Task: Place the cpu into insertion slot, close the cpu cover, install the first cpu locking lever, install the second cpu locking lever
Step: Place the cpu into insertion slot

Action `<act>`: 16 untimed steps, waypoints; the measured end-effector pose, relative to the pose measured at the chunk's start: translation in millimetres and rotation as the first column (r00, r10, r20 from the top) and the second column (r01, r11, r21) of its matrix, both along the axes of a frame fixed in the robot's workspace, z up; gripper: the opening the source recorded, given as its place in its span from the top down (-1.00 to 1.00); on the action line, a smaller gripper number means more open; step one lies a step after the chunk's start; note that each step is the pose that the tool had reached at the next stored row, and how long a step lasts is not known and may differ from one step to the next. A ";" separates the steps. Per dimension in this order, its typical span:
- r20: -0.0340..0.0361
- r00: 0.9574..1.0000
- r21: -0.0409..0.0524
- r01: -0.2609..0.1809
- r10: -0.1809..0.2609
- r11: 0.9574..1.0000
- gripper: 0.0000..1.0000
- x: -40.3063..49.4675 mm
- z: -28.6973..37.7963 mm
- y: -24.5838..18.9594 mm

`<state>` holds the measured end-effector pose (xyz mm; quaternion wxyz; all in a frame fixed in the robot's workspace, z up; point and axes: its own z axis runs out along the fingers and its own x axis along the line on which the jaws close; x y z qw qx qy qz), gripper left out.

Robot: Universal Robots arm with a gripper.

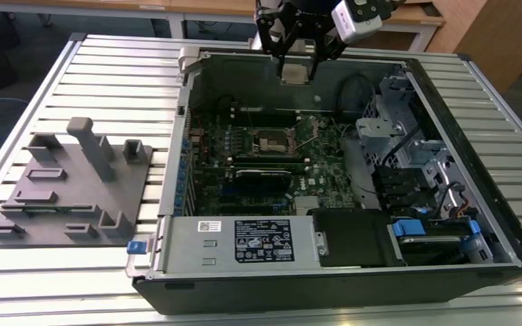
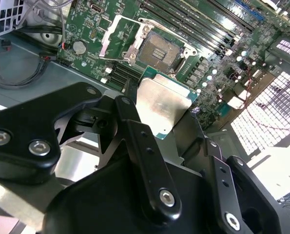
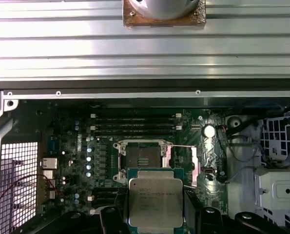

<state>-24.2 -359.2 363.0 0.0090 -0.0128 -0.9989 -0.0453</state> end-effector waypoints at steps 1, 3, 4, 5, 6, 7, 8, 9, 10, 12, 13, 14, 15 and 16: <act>0.000 1.000 0.000 0.000 0.000 1.000 -0.08 0.0 -0.6 0.0; 0.000 1.000 0.000 0.000 0.000 1.000 -0.08 0.0 -1.8 0.0; 0.000 1.000 0.000 0.000 0.000 1.000 -0.08 0.0 -2.2 0.0; 0.000 1.000 0.000 0.000 0.000 1.000 -0.08 0.0 -2.4 0.0; 0.000 1.000 -0.001 0.000 0.000 1.000 -0.08 0.0 -2.5 0.0; 0.000 1.000 0.000 0.000 0.000 1.000 -0.08 0.0 -2.7 0.0; 0.000 1.000 0.000 0.000 0.000 1.000 -0.08 0.0 -2.9 0.0; 0.000 1.000 0.000 0.000 0.000 1.000 -0.08 0.0 -2.9 0.0; 0.000 1.000 0.000 0.000 0.000 1.000 -0.08 0.0 -2.9 0.0; 0.000 1.000 0.000 0.000 0.000 1.000 -0.08 0.0 -3.4 0.0; 0.000 1.000 0.000 0.000 0.000 1.000 -0.08 0.0 -3.9 0.0; 0.000 1.000 0.000 0.000 0.000 1.000 -0.08 0.0 -4.3 0.0; 0.000 1.000 0.000 0.000 0.000 1.000 -0.08 0.0 -4.7 0.0; 0.000 1.000 0.000 0.000 0.000 1.000 -0.08 0.0 -5.0 0.0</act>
